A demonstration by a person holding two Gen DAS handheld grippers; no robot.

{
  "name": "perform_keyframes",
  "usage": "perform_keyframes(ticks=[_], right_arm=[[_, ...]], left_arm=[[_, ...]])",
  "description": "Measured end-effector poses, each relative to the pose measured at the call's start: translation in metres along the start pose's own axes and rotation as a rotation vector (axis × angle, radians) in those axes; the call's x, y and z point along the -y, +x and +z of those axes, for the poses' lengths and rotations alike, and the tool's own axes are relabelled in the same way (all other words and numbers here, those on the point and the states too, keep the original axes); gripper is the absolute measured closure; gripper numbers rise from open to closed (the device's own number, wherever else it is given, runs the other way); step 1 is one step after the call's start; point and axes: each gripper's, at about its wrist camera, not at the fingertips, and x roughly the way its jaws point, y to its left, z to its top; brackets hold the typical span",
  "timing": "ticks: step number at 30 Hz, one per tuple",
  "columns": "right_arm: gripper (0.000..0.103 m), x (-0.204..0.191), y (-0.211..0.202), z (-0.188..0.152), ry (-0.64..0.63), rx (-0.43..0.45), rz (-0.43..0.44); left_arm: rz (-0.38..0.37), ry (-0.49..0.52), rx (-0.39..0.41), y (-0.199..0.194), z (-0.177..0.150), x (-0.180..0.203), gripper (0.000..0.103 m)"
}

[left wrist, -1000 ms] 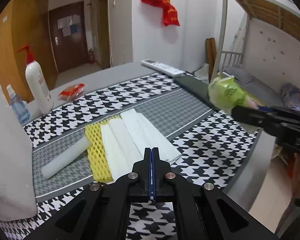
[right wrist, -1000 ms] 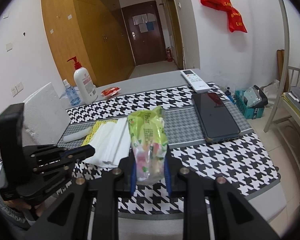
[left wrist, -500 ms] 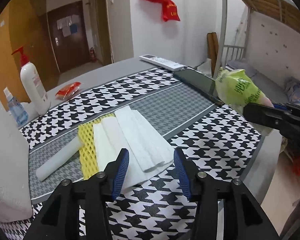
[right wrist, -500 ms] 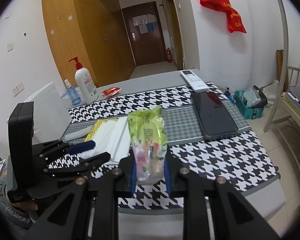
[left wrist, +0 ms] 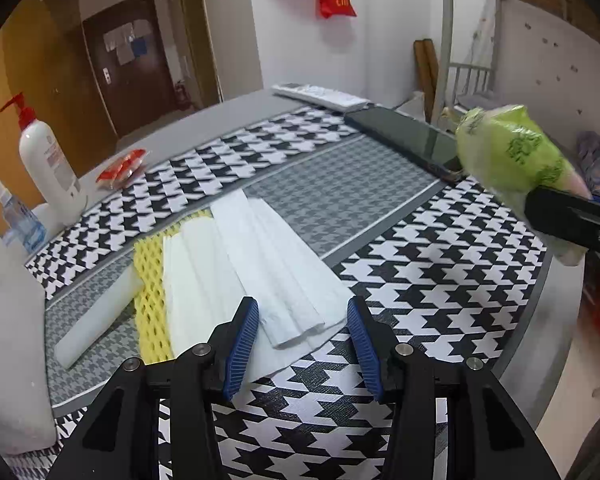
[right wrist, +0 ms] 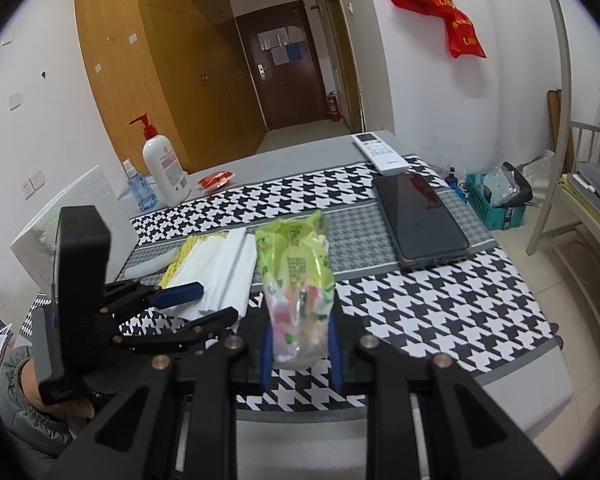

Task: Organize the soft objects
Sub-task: 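Close the left gripper on the white paper towels and lift them, then carry the paper towels over the foam box with the left gripper while the right holds the packet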

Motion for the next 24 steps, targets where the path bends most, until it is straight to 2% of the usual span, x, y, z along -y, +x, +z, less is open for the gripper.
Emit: perform_keyframes(ticks=[4, 6, 7, 10, 13, 24], right_arm=[[0.077, 0.000, 0.001, 0.000, 0.008, 0.001, -0.002], [0.077, 0.000, 0.000, 0.000, 0.009, 0.002, -0.003], [0.077, 0.000, -0.001, 0.000, 0.008, 0.002, -0.003], [0.077, -0.001, -0.004, -0.001, 0.008, 0.009, -0.004], [0.077, -0.001, -0.006, -0.001, 0.009, 0.014, -0.008], [0.077, -0.006, -0.014, 0.000, 0.001, 0.034, -0.006]], left_arm=[[-0.021, 0.000, -0.006, 0.002, 0.002, -0.001, 0.069], [-0.036, 0.001, -0.007, 0.003, 0.002, 0.000, 0.082], [-0.028, 0.003, -0.006, 0.003, 0.003, 0.001, 0.092], [-0.040, -0.006, -0.005, 0.003, 0.002, 0.000, 0.098], [-0.065, -0.019, 0.014, -0.001, 0.001, -0.004, 0.099], [-0.052, -0.040, 0.149, -0.049, 0.004, -0.016, 0.099]])
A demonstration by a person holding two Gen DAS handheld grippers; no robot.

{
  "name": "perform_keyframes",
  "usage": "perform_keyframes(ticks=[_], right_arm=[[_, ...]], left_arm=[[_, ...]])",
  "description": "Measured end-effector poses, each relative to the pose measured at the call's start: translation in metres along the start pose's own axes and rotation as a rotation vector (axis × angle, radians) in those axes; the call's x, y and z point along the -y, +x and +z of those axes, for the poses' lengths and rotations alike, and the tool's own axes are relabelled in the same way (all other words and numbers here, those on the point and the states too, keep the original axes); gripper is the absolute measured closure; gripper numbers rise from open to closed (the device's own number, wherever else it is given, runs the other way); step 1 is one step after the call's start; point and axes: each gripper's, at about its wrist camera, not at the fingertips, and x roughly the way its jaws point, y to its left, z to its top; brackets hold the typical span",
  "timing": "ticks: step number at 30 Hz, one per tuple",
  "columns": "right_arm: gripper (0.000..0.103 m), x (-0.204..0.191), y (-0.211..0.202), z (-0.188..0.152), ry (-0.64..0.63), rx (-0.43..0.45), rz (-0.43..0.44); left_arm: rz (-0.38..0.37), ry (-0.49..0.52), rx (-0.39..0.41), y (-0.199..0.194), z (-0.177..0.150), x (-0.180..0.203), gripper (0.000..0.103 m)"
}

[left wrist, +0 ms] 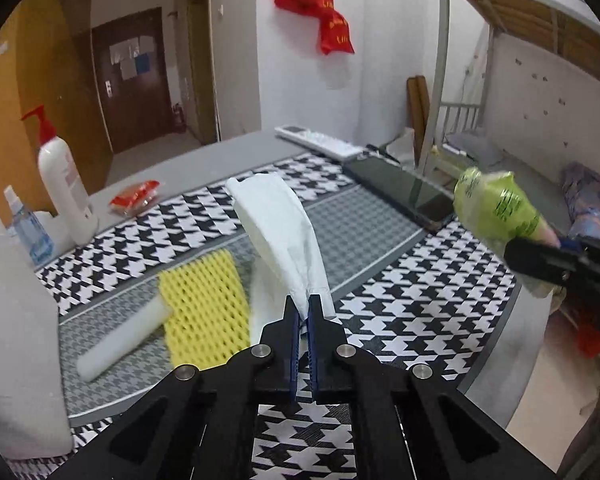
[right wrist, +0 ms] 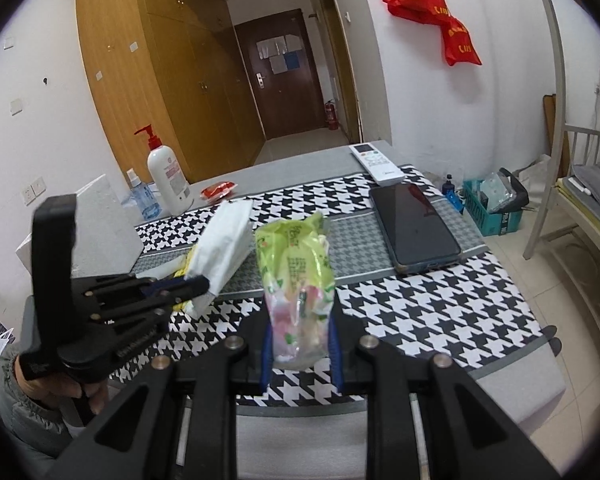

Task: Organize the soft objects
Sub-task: 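Carry the paper towels over the foam box with the left gripper while the right holds the packet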

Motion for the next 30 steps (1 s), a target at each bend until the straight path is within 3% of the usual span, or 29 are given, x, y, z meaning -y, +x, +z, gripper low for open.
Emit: perform_keyframes(ticks=[14, 30], right_arm=[[0.077, -0.020, -0.003, 0.006, -0.048, 0.025, 0.030], [0.077, -0.056, -0.006, 0.022, -0.128, 0.063, 0.080]], left_arm=[[0.032, -0.004, 0.136, -0.052, 0.009, -0.012, 0.099], [0.128, -0.006, 0.224, -0.089, 0.011, -0.037, 0.099]])
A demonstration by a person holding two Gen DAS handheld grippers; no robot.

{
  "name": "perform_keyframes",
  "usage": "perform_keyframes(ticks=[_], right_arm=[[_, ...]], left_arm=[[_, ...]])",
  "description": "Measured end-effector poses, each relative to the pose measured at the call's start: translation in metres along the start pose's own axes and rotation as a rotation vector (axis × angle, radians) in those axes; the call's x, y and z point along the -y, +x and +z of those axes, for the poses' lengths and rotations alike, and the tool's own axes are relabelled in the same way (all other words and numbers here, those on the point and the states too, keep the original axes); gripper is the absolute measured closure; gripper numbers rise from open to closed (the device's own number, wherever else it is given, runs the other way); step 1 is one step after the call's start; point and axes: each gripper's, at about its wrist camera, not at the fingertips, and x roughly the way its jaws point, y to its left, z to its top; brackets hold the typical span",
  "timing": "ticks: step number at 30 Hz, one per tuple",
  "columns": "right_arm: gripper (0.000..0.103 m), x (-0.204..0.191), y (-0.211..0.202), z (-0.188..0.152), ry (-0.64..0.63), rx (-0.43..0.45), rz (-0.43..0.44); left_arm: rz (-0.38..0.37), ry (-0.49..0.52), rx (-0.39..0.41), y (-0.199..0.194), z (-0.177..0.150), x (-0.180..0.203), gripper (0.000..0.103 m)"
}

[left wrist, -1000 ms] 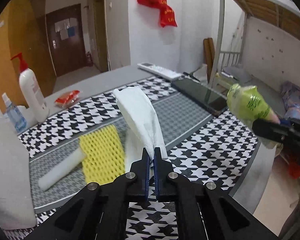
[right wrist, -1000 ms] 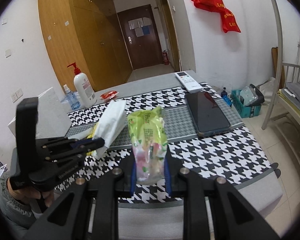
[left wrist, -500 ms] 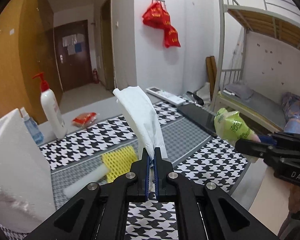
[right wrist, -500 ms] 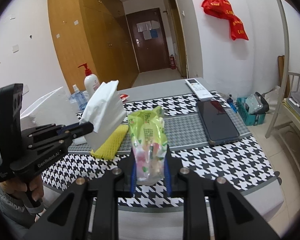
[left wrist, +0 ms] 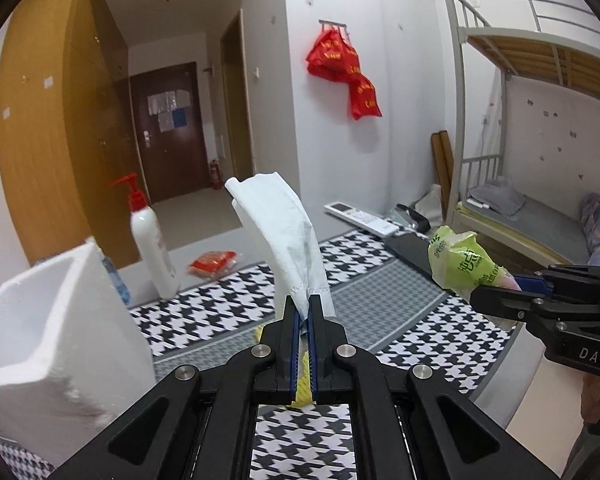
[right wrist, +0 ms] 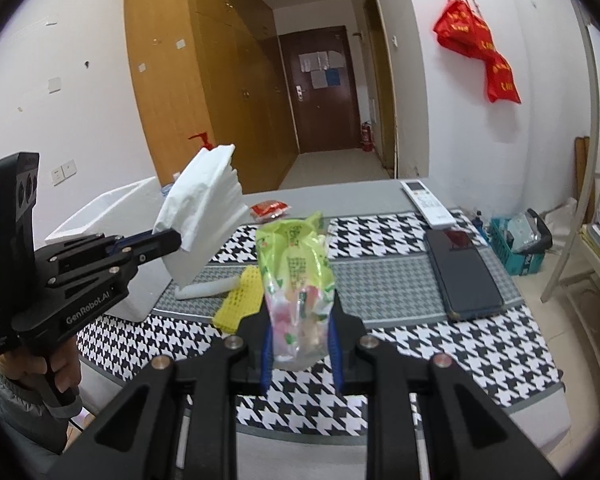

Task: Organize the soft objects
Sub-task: 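Carry the paper towels over the foam box with the left gripper while the right holds the packet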

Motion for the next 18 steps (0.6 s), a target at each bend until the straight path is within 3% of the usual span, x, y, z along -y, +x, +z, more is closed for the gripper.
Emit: perform_keyframes(ticks=[18], right_arm=[[0.077, -0.038, -0.003, 0.030, -0.073, 0.098, 0.063]], left_arm=[[0.069, -0.036, 0.103, -0.039, 0.014, -0.033, 0.099]])
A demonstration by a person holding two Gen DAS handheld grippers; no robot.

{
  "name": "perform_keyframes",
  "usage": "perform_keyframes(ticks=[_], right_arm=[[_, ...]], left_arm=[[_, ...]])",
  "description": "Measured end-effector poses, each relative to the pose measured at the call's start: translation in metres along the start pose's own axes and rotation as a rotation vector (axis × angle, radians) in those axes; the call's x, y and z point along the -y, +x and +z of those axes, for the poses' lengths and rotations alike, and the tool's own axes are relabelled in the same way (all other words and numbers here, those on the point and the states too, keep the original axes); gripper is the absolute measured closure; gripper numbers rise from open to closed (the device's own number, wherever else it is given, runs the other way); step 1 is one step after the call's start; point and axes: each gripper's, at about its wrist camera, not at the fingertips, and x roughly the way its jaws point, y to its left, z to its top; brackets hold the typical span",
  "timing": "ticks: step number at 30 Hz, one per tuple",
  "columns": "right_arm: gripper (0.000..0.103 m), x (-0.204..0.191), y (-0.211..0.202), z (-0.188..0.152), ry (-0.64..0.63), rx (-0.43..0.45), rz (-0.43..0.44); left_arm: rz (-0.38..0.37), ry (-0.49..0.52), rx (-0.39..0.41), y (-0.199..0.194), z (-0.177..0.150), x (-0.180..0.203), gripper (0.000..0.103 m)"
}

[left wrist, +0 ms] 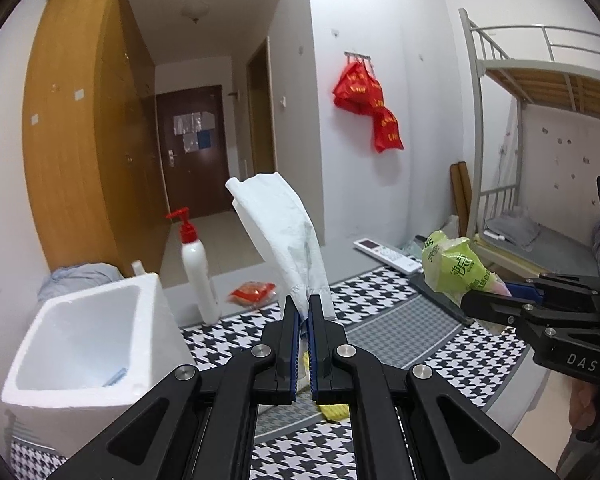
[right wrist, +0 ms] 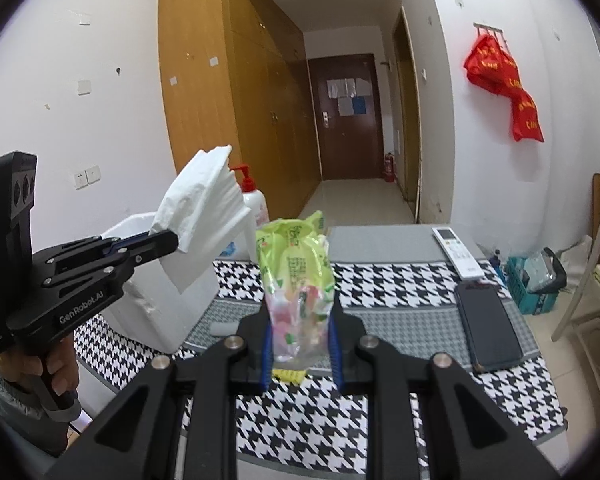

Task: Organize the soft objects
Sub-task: 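Carry the paper towels over the foam box with the left gripper while the right holds the packet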

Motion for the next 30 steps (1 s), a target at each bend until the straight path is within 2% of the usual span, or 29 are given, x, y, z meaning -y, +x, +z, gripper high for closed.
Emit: perform_keyframes(ticks=[15, 30], right_arm=[[0.077, -0.028, 0.007, 0.015, -0.016, 0.066, 0.060], [0.077, -0.058, 0.013, 0.025, -0.045, 0.088, 0.097]], left_arm=[[0.047, -0.019, 0.060, -0.028, 0.008, -0.023, 0.099], [0.108, -0.048, 0.111, -0.048, 0.006, -0.057, 0.099]])
